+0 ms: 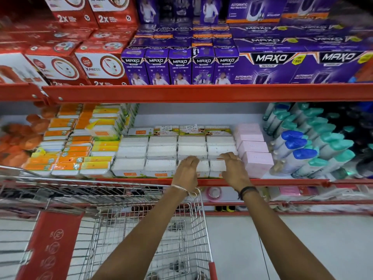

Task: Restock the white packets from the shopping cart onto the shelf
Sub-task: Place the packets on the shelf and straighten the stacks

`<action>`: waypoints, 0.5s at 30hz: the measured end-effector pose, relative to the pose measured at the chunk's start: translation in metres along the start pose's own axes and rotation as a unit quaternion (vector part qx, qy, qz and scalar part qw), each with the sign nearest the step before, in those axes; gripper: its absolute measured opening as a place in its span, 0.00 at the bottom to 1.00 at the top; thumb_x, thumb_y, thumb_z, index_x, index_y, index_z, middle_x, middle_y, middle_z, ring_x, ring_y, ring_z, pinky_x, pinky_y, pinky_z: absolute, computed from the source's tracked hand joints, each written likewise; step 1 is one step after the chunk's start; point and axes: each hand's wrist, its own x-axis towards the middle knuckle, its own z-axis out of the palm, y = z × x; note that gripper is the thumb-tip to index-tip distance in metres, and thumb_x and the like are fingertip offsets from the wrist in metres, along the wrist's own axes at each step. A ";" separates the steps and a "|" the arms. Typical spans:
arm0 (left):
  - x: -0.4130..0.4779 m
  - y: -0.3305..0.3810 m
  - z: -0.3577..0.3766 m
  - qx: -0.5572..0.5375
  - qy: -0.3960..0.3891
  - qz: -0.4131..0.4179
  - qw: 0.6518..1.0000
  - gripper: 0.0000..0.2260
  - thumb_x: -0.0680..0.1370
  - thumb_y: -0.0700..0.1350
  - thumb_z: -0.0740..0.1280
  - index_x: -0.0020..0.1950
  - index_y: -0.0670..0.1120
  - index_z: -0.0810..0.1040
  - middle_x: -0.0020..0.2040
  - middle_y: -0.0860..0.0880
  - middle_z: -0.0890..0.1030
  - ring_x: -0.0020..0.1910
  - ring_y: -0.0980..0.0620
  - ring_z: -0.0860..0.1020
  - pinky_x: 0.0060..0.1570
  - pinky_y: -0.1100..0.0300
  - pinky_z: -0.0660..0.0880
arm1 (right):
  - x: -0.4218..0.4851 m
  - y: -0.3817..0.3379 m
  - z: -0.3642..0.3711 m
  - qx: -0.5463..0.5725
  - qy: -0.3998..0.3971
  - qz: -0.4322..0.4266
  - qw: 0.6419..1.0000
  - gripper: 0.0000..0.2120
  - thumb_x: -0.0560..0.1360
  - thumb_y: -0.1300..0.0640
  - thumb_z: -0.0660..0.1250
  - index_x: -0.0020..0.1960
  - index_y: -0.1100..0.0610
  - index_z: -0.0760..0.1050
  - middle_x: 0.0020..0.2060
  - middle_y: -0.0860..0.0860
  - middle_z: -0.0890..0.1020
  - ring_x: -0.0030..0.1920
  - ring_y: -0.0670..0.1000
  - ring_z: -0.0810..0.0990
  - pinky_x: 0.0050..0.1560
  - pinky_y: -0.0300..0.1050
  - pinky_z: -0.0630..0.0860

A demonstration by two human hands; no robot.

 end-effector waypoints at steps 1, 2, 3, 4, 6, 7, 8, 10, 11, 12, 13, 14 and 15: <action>-0.006 0.001 0.002 -0.028 0.041 -0.007 0.999 0.23 0.70 0.27 0.63 0.65 0.36 0.70 0.66 0.36 0.72 0.68 0.40 0.67 0.71 0.51 0.61 | -0.006 -0.001 0.003 0.045 0.033 0.002 0.998 0.27 0.70 0.71 0.66 0.67 0.60 0.66 0.67 0.57 0.70 0.66 0.58 0.69 0.67 0.48 0.67; -0.013 0.004 0.006 -0.064 0.097 -0.025 0.993 0.21 0.70 0.28 0.63 0.63 0.36 0.72 0.64 0.37 0.73 0.67 0.41 0.67 0.70 0.50 0.62 | -0.012 -0.004 0.008 0.094 0.075 0.011 0.993 0.25 0.71 0.69 0.66 0.66 0.60 0.67 0.66 0.57 0.70 0.65 0.57 0.69 0.67 0.48 0.68; -0.020 0.010 0.010 -0.111 0.162 -0.058 0.979 0.18 0.71 0.30 0.64 0.60 0.38 0.73 0.61 0.39 0.73 0.65 0.44 0.68 0.68 0.50 0.64 | -0.019 -0.007 0.015 0.149 0.121 0.033 0.981 0.21 0.72 0.67 0.67 0.64 0.60 0.69 0.64 0.57 0.71 0.63 0.57 0.71 0.65 0.48 0.70; -0.027 0.018 0.014 -0.166 0.228 -0.115 0.953 0.15 0.72 0.31 0.64 0.57 0.39 0.74 0.58 0.42 0.73 0.61 0.48 0.68 0.65 0.52 0.66 | -0.027 -0.013 0.020 0.214 0.169 0.070 0.959 0.18 0.72 0.65 0.68 0.60 0.61 0.70 0.61 0.57 0.73 0.60 0.56 0.73 0.62 0.48 0.73; -0.032 0.037 0.018 -0.302 0.311 -0.283 0.856 0.10 0.73 0.33 0.66 0.53 0.41 0.73 0.53 0.43 0.73 0.53 0.48 0.71 0.58 0.53 0.70 | -0.034 -0.019 0.032 0.364 0.231 0.182 0.884 0.12 0.73 0.61 0.70 0.53 0.62 0.72 0.52 0.55 0.75 0.51 0.56 0.77 0.50 0.44 0.76; -0.029 0.043 0.018 -0.390 0.314 -0.366 0.784 0.10 0.74 0.34 0.67 0.53 0.41 0.72 0.53 0.41 0.74 0.50 0.47 0.72 0.57 0.51 0.72 | -0.033 -0.020 0.036 0.431 0.232 0.249 0.836 0.12 0.73 0.59 0.70 0.51 0.63 0.72 0.47 0.56 0.77 0.48 0.57 0.78 0.44 0.40 0.75; -0.024 0.045 0.018 -0.477 0.292 -0.434 0.706 0.10 0.75 0.35 0.67 0.54 0.39 0.70 0.51 0.40 0.74 0.48 0.47 0.74 0.58 0.50 0.74 | -0.029 -0.018 0.039 0.487 0.211 0.314 0.787 0.13 0.73 0.56 0.70 0.50 0.64 0.72 0.43 0.56 0.78 0.43 0.56 0.78 0.39 0.38 0.74; -0.013 0.042 0.017 -0.599 0.229 -0.502 0.580 0.17 0.76 0.40 0.67 0.61 0.36 0.66 0.45 0.42 0.75 0.42 0.47 0.75 0.53 0.49 0.76 | -0.019 -0.012 0.039 0.577 0.139 0.398 0.700 0.13 0.75 0.53 0.67 0.51 0.61 0.71 0.36 0.55 0.76 0.34 0.52 0.76 0.34 0.36 0.76; -0.008 0.041 0.015 -0.639 0.205 -0.508 0.540 0.20 0.77 0.43 0.67 0.64 0.37 0.64 0.44 0.43 0.75 0.41 0.47 0.76 0.49 0.50 0.77 | -0.014 -0.010 0.038 0.626 0.105 0.405 0.658 0.13 0.76 0.52 0.66 0.56 0.59 0.70 0.36 0.55 0.75 0.34 0.50 0.75 0.37 0.37 0.77; -0.002 0.040 0.012 -0.666 0.192 -0.509 0.510 0.25 0.77 0.45 0.67 0.68 0.37 0.61 0.47 0.42 0.76 0.43 0.45 0.78 0.48 0.51 0.77 | -0.009 -0.006 0.037 0.660 0.076 0.404 0.629 0.17 0.76 0.52 0.65 0.61 0.60 0.69 0.40 0.57 0.74 0.39 0.51 0.76 0.44 0.40 0.78; 0.002 0.040 0.009 -0.679 0.188 -0.513 0.490 0.27 0.77 0.46 0.67 0.69 0.37 0.60 0.55 0.40 0.76 0.49 0.42 0.79 0.48 0.52 0.77 | -0.005 -0.002 0.036 0.677 0.048 0.402 0.615 0.20 0.77 0.52 0.65 0.64 0.62 0.68 0.46 0.59 0.74 0.45 0.53 0.76 0.52 0.43 0.78; 0.006 0.040 0.006 -0.678 0.188 -0.524 0.480 0.27 0.76 0.46 0.68 0.69 0.37 0.60 0.61 0.38 0.74 0.53 0.40 0.78 0.47 0.52 0.78 | -0.002 0.000 0.035 0.686 0.027 0.401 0.607 0.22 0.76 0.52 0.65 0.66 0.62 0.67 0.53 0.61 0.72 0.50 0.54 0.75 0.57 0.45 0.77; 0.009 0.041 0.003 -0.670 0.185 -0.539 0.476 0.27 0.76 0.45 0.68 0.68 0.37 0.60 0.63 0.37 0.72 0.55 0.39 0.78 0.44 0.52 0.79 | 0.001 0.003 0.034 0.690 0.017 0.401 0.603 0.22 0.77 0.53 0.65 0.67 0.61 0.67 0.57 0.63 0.71 0.53 0.55 0.74 0.61 0.46 0.75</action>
